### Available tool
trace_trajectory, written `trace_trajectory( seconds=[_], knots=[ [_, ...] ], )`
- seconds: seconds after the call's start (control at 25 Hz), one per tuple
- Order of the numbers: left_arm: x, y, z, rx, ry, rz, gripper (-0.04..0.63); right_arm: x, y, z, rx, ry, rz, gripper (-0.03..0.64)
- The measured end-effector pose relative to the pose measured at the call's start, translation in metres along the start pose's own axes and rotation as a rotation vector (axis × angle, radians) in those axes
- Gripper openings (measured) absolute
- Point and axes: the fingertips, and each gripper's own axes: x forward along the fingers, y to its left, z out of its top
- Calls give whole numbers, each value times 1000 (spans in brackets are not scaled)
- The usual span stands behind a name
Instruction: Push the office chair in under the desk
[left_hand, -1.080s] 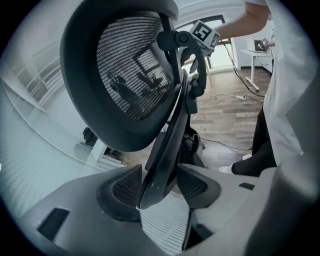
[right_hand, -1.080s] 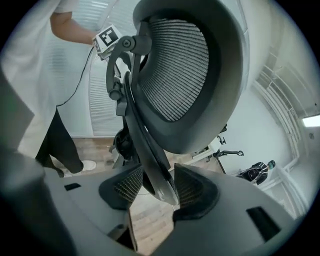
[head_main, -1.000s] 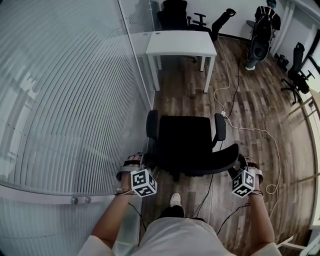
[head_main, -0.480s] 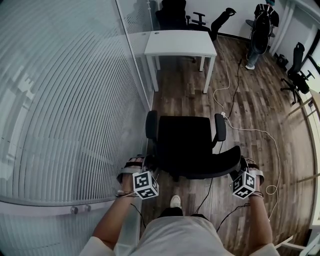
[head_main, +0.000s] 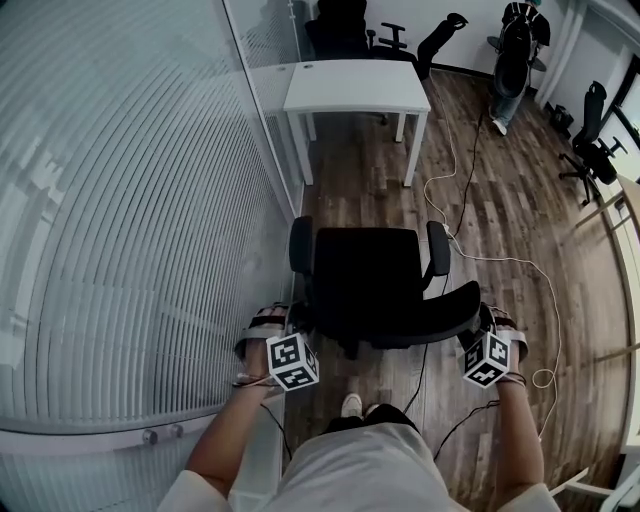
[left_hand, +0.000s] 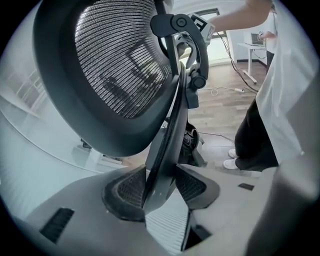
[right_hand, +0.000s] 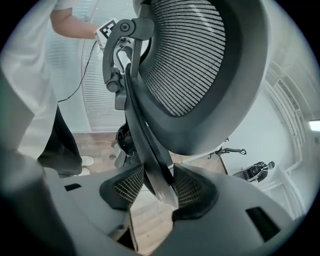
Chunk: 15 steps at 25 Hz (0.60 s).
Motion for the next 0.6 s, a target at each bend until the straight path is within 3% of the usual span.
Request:
trace_trajectory(
  seconds=[0.6],
  knots=[
    [31,50,4,-4,20,2,204,31,-46,12,1,-3,-14,195]
  ],
)
